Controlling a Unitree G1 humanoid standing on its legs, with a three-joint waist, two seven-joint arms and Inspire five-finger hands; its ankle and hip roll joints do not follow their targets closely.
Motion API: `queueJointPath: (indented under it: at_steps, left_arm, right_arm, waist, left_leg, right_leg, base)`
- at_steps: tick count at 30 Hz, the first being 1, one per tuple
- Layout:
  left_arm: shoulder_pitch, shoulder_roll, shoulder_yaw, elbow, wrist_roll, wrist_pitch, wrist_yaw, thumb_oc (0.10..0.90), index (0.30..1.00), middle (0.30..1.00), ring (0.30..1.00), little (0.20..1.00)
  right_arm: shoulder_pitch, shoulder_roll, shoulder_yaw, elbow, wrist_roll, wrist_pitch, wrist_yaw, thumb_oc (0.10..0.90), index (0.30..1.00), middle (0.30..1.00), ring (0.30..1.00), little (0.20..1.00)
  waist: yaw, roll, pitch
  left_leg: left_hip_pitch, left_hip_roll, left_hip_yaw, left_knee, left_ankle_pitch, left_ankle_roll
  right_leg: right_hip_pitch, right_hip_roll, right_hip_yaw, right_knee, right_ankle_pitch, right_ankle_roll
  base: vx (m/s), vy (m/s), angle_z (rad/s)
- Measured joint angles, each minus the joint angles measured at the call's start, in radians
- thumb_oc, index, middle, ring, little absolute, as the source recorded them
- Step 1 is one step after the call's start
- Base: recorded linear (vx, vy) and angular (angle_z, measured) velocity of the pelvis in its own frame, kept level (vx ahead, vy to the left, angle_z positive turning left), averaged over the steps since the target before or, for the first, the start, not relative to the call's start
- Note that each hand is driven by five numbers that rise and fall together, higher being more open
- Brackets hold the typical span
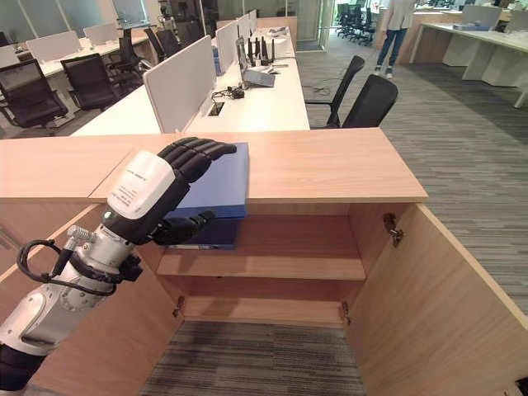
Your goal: Put the empty folder in the office cabinet
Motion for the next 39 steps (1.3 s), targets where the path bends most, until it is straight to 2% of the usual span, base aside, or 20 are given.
queueJointPath:
  at_steps: [4, 7, 9, 13, 17, 27, 39]
  left_arm:
    - [-0.003, 0.001, -0.007, 0.068, 0.036, 0.009, 0.000, 0.800, 0.900, 0.900, 0.900, 0.900]
    - [-0.103, 0.022, -0.122, 0.170, 0.040, 0.037, 0.000, 0.800, 0.900, 0.900, 0.900, 0.900]
    - [-0.103, 0.021, -0.128, 0.179, 0.060, 0.042, 0.000, 0.800, 0.900, 0.900, 0.900, 0.900]
    - [-0.102, 0.016, -0.128, 0.201, 0.068, 0.046, 0.000, 0.800, 0.900, 0.900, 0.900, 0.900]
    - [-0.101, 0.001, -0.128, 0.275, 0.069, 0.085, 0.001, 0.800, 0.900, 0.900, 0.900, 0.900]
    - [-0.101, -0.022, -0.128, 0.331, 0.078, 0.117, 0.001, 0.800, 0.900, 0.900, 0.900, 0.900]
    - [-0.121, -0.028, -0.194, 0.460, 0.125, 0.173, 0.004, 0.800, 0.900, 0.900, 0.900, 0.900]
  right_arm:
    - [0.018, 0.000, 0.000, 0.000, 0.000, 0.006, 0.003, 0.800, 0.900, 0.900, 0.900, 0.900]
    - [0.026, 0.001, 0.000, 0.002, 0.000, 0.005, 0.008, 0.800, 0.900, 0.900, 0.900, 0.900]
    - [0.028, 0.001, 0.000, 0.001, 0.002, 0.007, 0.008, 0.800, 0.900, 0.900, 0.900, 0.900]
    - [0.037, 0.007, -0.001, 0.002, 0.002, 0.007, 0.008, 0.800, 0.900, 0.900, 0.900, 0.900]
    - [0.037, 0.009, -0.002, 0.002, 0.002, 0.008, 0.008, 0.800, 0.900, 0.900, 0.900, 0.900]
    - [0.037, 0.012, -0.001, 0.001, 0.002, 0.008, 0.008, 0.800, 0.900, 0.900, 0.900, 0.900]
    - [0.037, 0.016, 0.000, 0.002, 0.003, 0.008, 0.008, 0.800, 0.900, 0.900, 0.900, 0.900]
  waist:
    - [-0.019, 0.004, -0.003]
    - [-0.022, -0.001, -0.015]
    - [-0.031, -0.002, -0.016]
    - [-0.025, -0.004, -0.016]
    - [-0.025, -0.008, -0.016]
    - [-0.026, -0.015, -0.016]
    - [-0.027, -0.024, -0.016]
  left_leg:
    - [0.001, 0.001, 0.005, 0.000, 0.000, 0.000]
    - [0.002, 0.001, 0.009, 0.000, 0.000, 0.000]
    - [0.002, 0.001, 0.012, 0.000, 0.000, 0.000]
    - [0.002, 0.002, 0.014, 0.000, 0.000, 0.000]
    - [0.003, 0.002, 0.018, 0.000, 0.000, 0.000]
    - [0.004, 0.004, 0.034, 0.000, -0.001, 0.001]
    - [0.002, 0.004, 0.037, 0.000, -0.001, 0.001]
  right_leg:
    - [0.000, 0.000, 0.002, 0.000, 0.002, -0.001]
    - [0.000, -0.001, 0.004, 0.000, 0.003, 0.000]
    - [-0.002, -0.001, 0.005, 0.000, 0.005, 0.000]
    - [-0.001, -0.001, 0.005, 0.000, 0.005, 0.001]
    - [-0.002, -0.001, 0.007, 0.000, 0.007, 0.002]
    - [-0.004, 0.000, 0.027, 0.000, 0.009, 0.005]
    - [-0.008, -0.001, 0.030, 0.000, 0.010, 0.006]
  base:
    - [0.00, 0.000, 0.00]
    - [0.00, -0.004, -0.03]
    - [0.00, -0.006, -0.06]
    - [0.00, 0.000, 0.00]
    - [0.00, 0.000, 0.00]
    - [0.00, -0.005, -0.04]
    - [0.00, 0.000, 0.00]
